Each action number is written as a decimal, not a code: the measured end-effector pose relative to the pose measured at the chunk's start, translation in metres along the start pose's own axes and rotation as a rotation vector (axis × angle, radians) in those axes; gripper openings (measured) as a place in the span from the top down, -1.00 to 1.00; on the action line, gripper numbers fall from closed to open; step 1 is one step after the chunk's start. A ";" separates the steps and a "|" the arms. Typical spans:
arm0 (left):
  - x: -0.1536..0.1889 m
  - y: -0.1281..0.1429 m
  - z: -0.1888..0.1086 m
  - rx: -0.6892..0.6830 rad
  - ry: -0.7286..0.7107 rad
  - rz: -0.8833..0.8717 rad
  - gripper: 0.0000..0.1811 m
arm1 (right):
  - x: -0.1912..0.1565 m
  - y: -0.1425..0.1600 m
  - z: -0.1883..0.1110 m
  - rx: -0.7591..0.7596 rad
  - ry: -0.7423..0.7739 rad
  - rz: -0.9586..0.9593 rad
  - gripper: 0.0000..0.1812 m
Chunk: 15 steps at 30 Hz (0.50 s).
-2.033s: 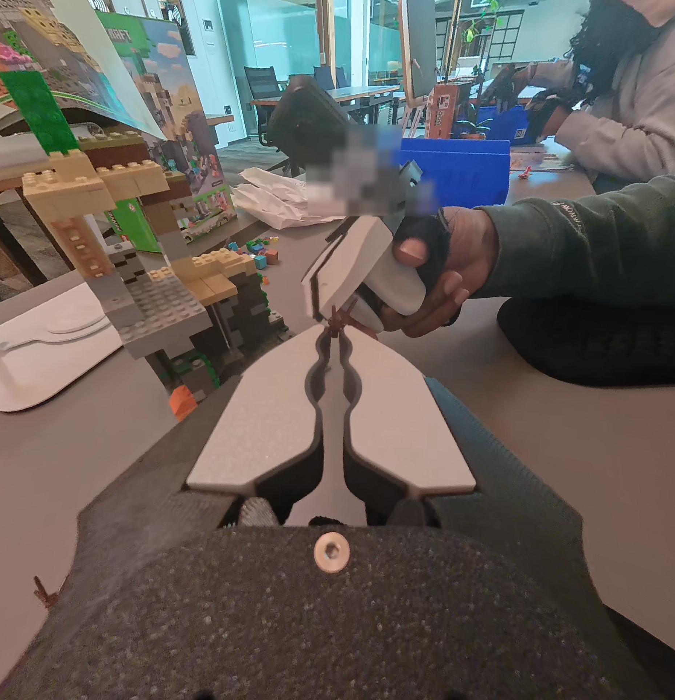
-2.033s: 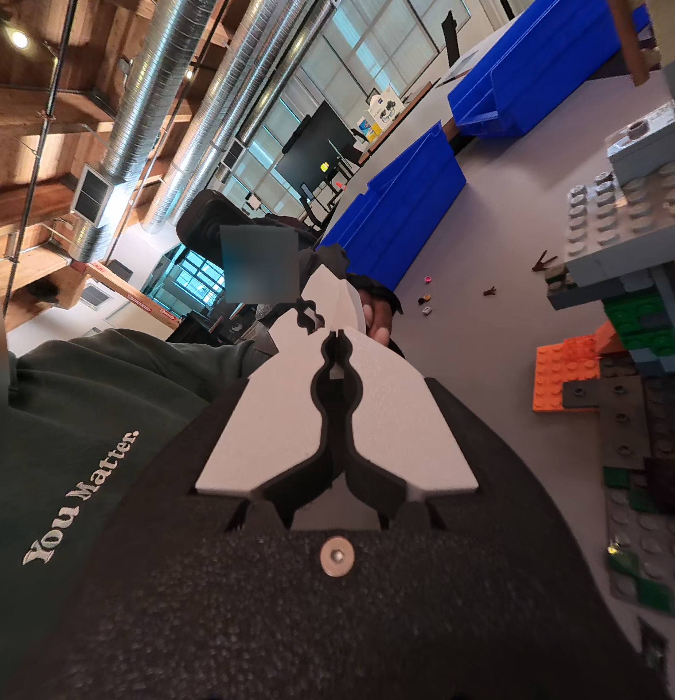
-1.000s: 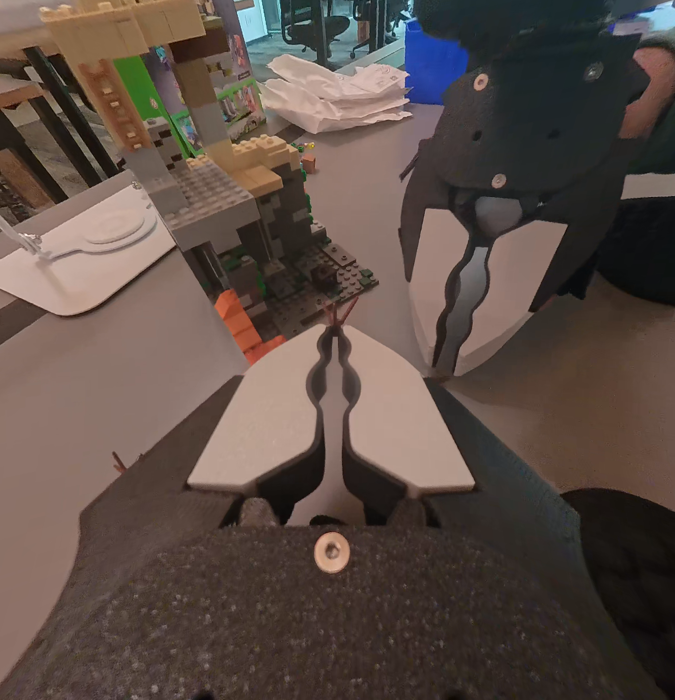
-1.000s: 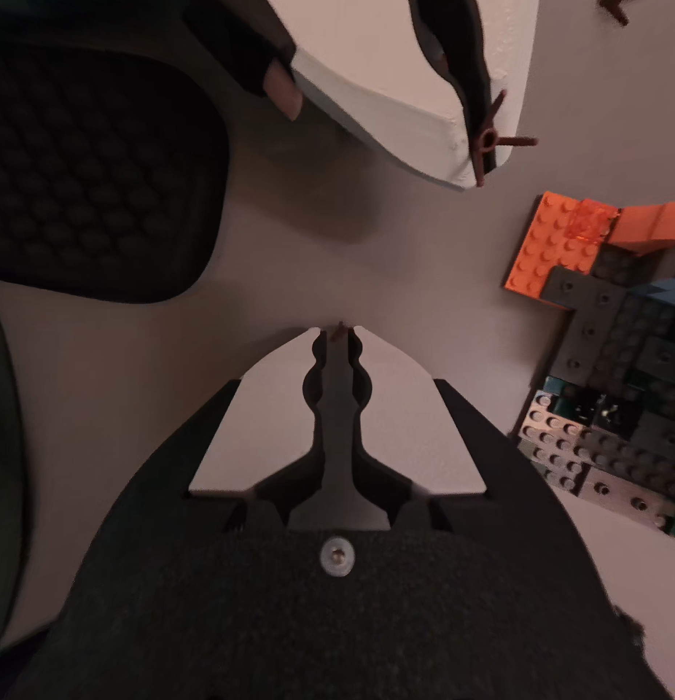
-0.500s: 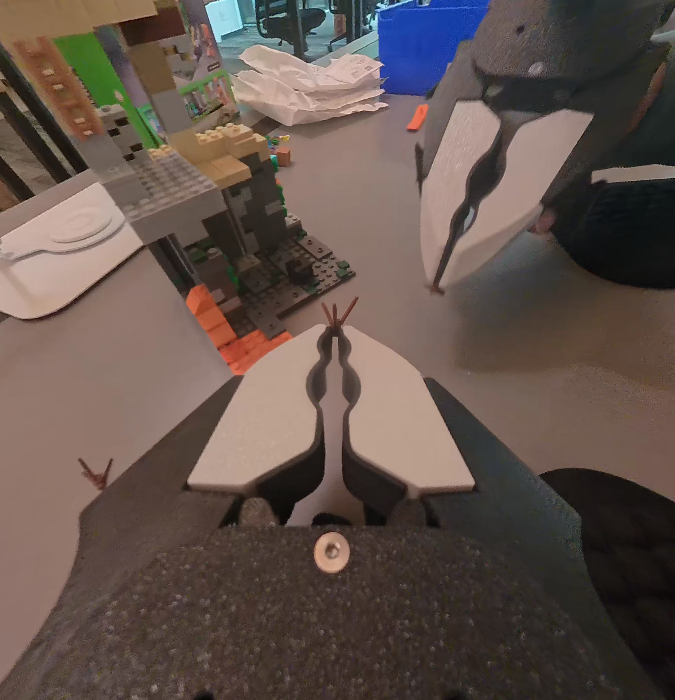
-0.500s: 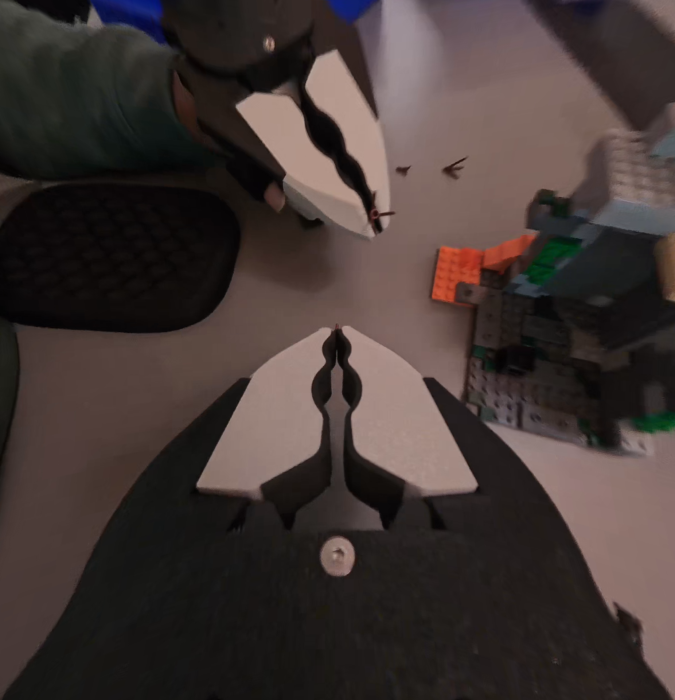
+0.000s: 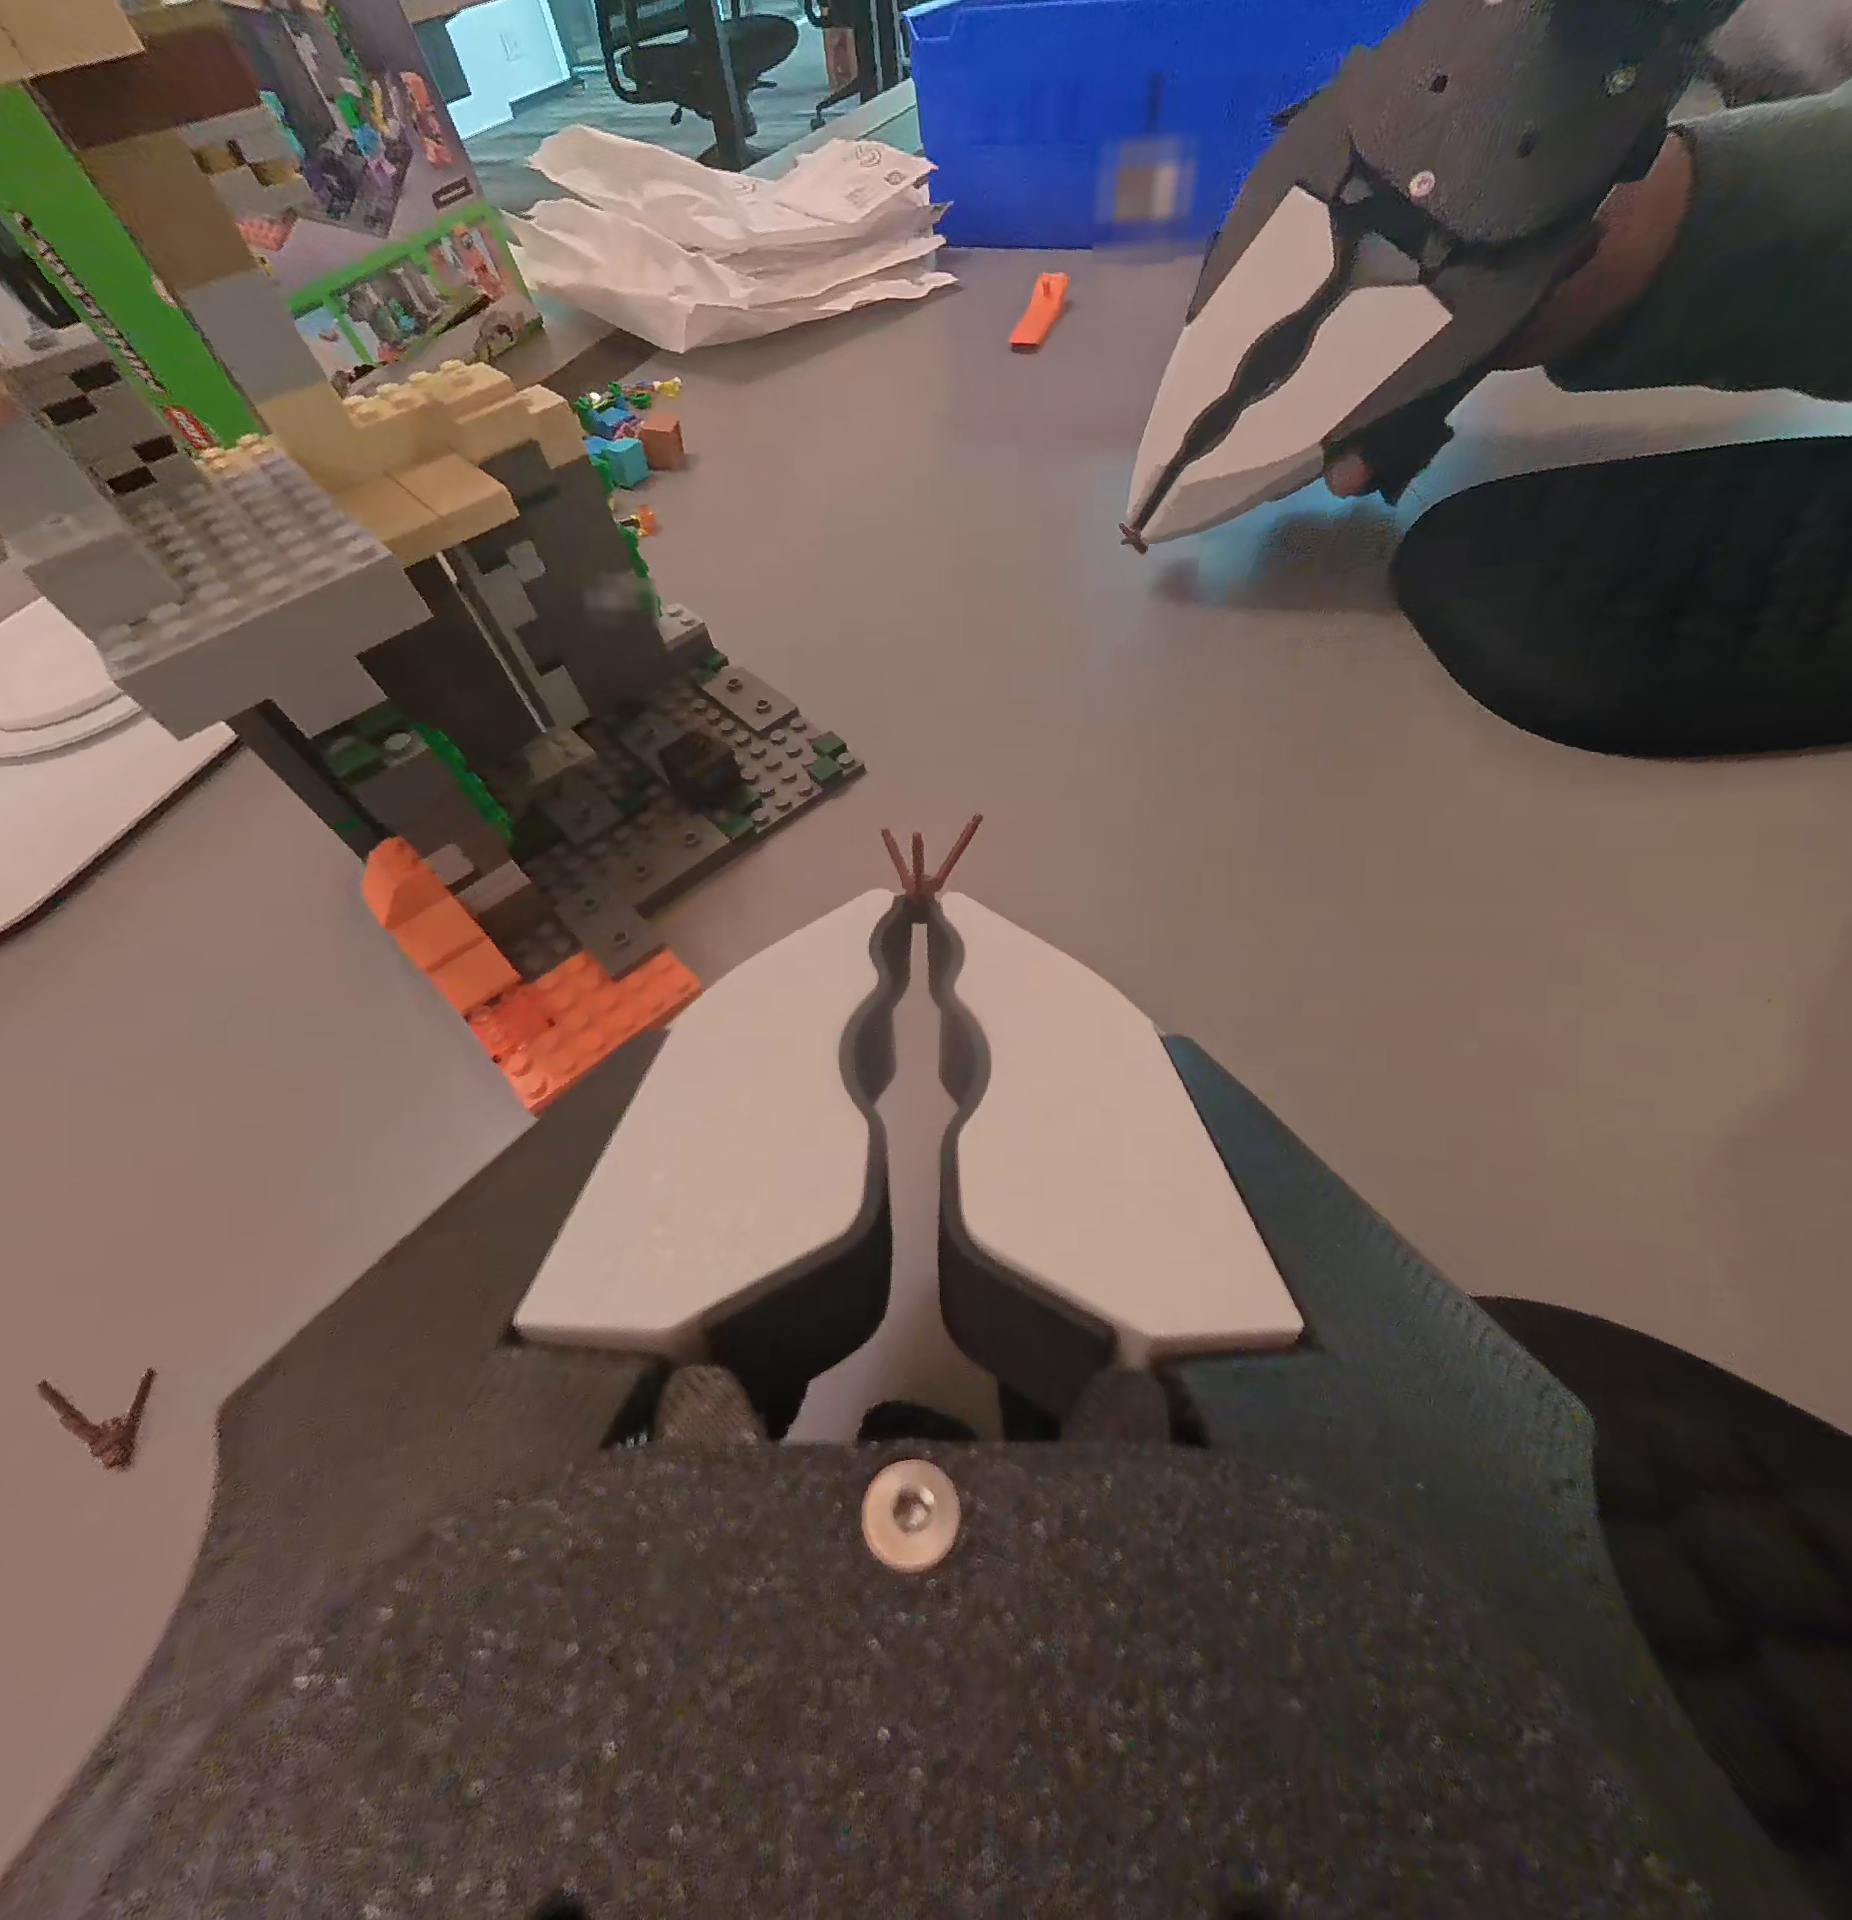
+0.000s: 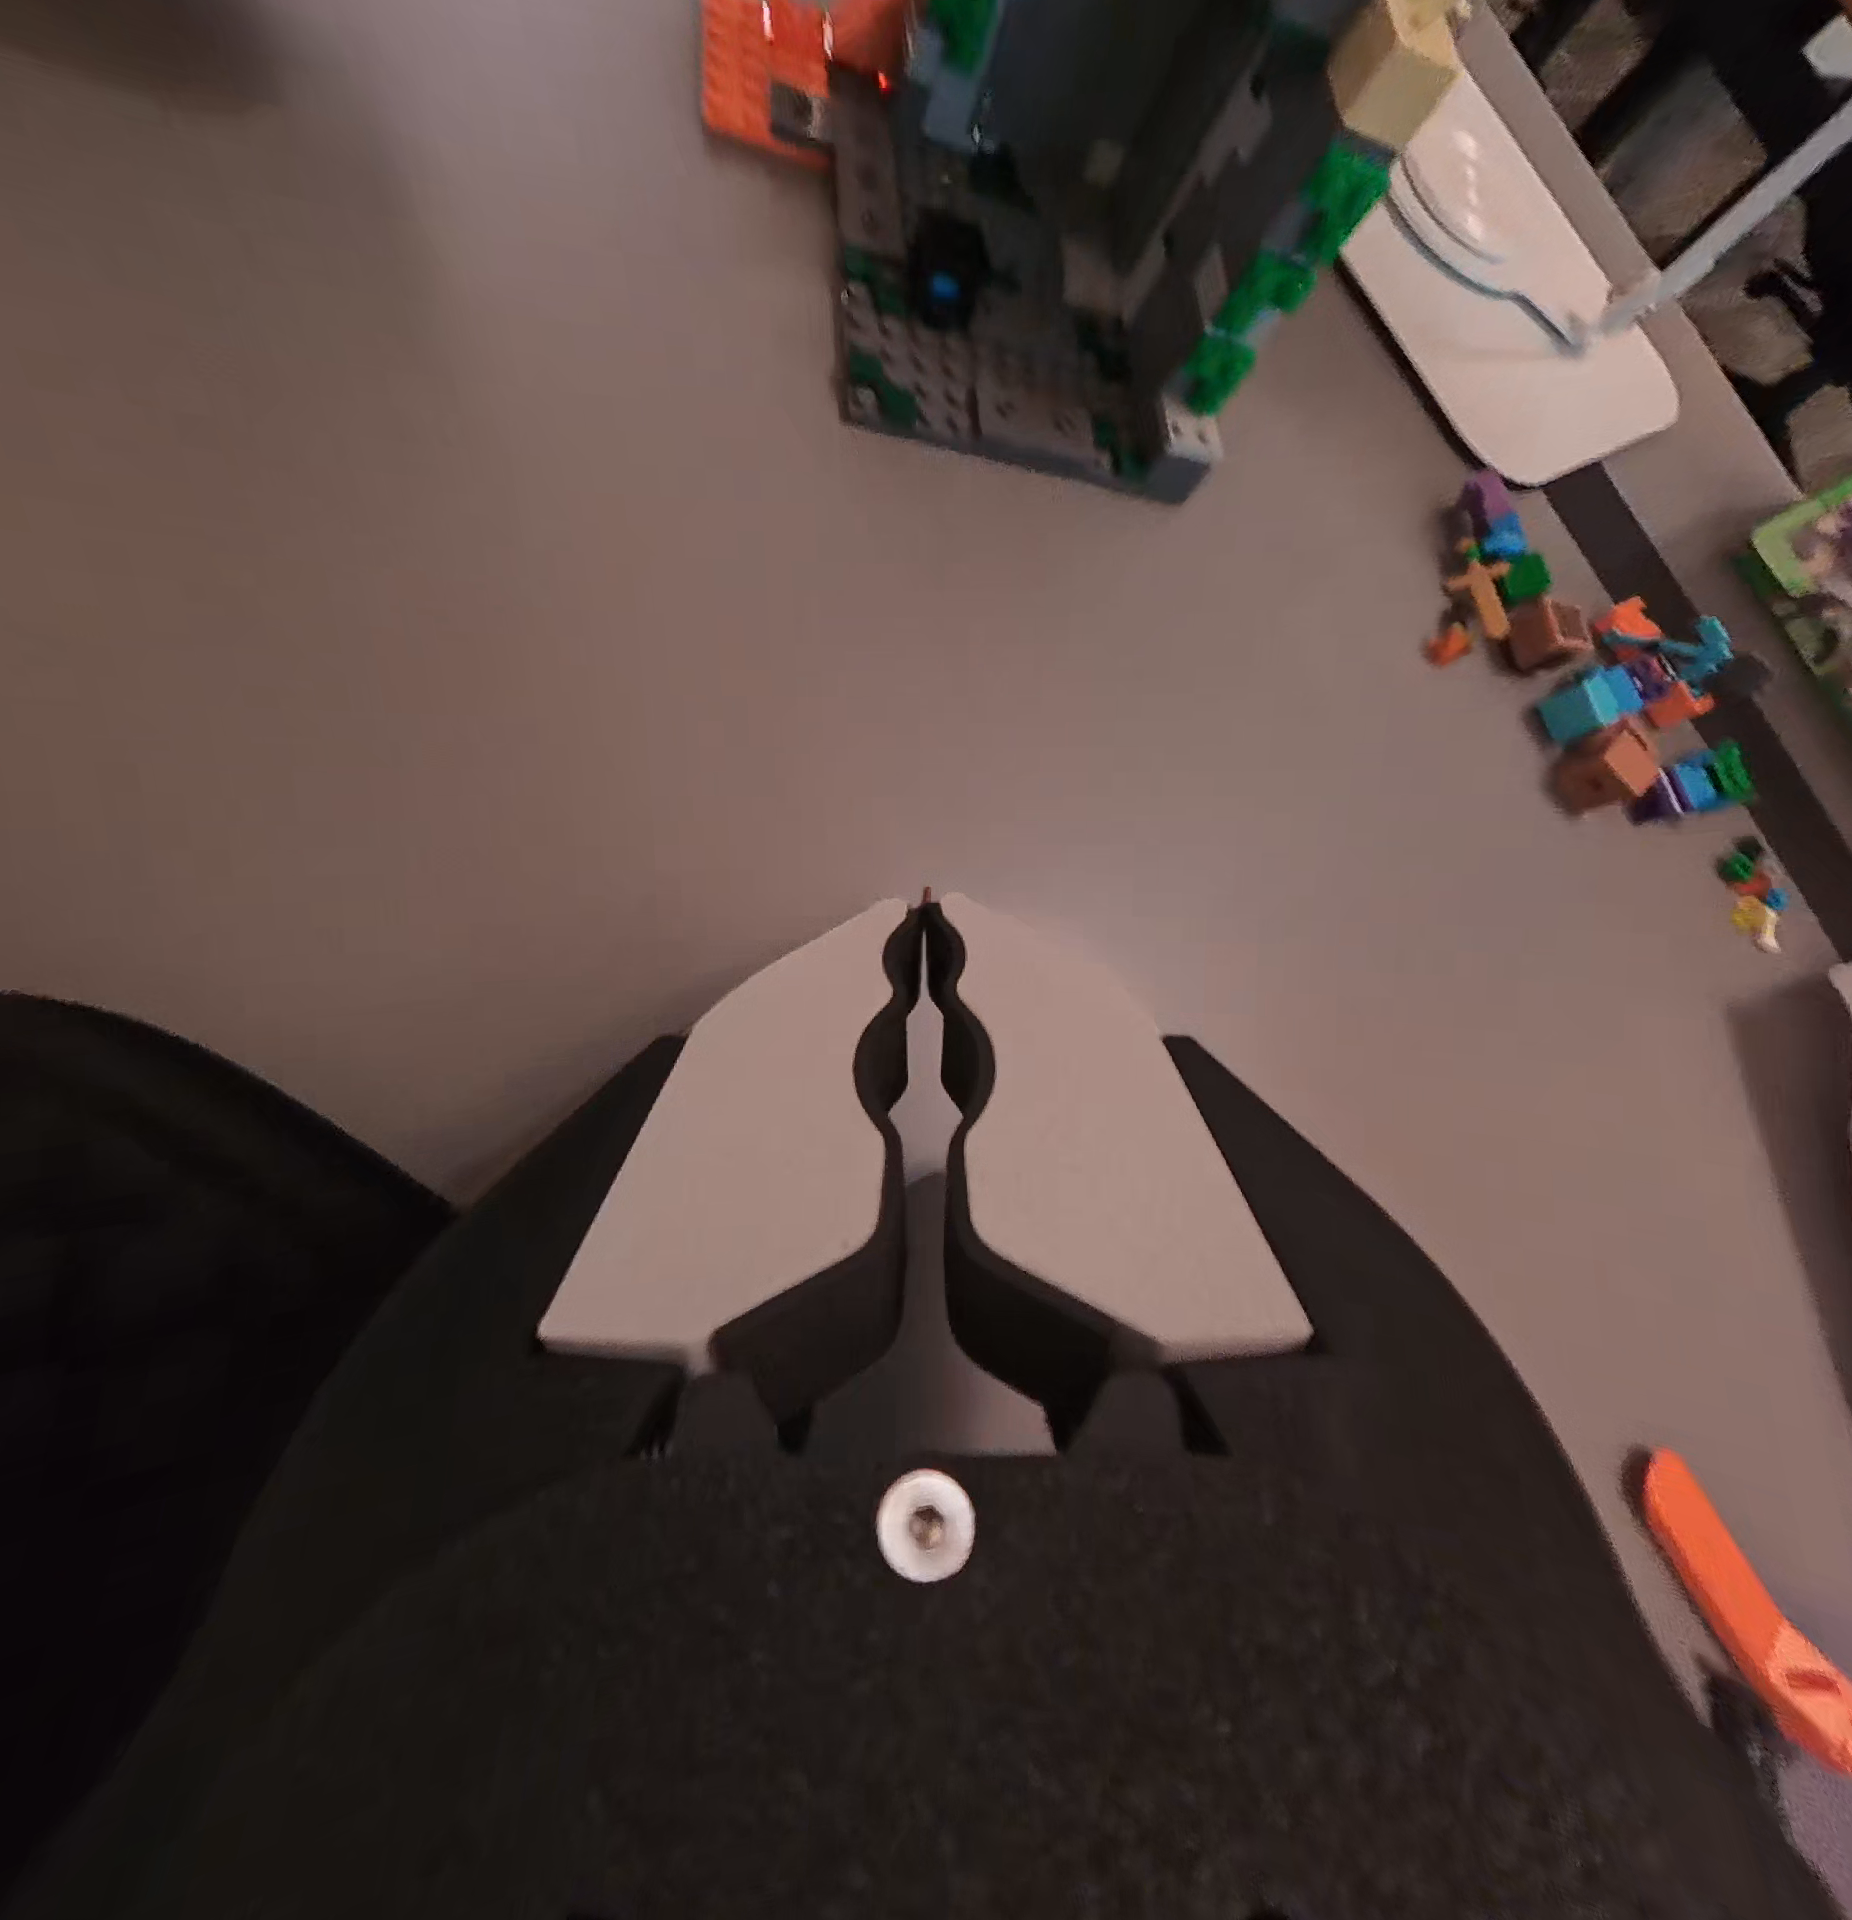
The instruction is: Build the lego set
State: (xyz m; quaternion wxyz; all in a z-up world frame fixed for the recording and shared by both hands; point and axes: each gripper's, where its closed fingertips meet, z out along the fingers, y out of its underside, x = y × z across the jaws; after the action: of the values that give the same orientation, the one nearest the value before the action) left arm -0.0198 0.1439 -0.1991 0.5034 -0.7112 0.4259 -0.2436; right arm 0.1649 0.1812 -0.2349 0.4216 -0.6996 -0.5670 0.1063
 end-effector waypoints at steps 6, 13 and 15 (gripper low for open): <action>0.003 0.000 0.001 0.000 0.007 0.001 0.97 | -0.007 0.023 -0.016 -0.051 0.016 0.020 0.99; 0.003 0.000 0.001 0.001 0.016 -0.005 0.97 | -0.022 0.035 -0.037 -0.067 -0.053 0.088 0.93; 0.004 0.000 0.001 -0.001 0.018 -0.003 0.97 | -0.024 0.038 -0.041 -0.072 -0.074 0.104 0.93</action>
State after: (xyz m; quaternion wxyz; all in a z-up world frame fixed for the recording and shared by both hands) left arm -0.0169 0.1415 -0.2004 0.4986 -0.7101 0.4294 -0.2505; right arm 0.2093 0.1407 -0.2449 0.3688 -0.7384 -0.5486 0.1331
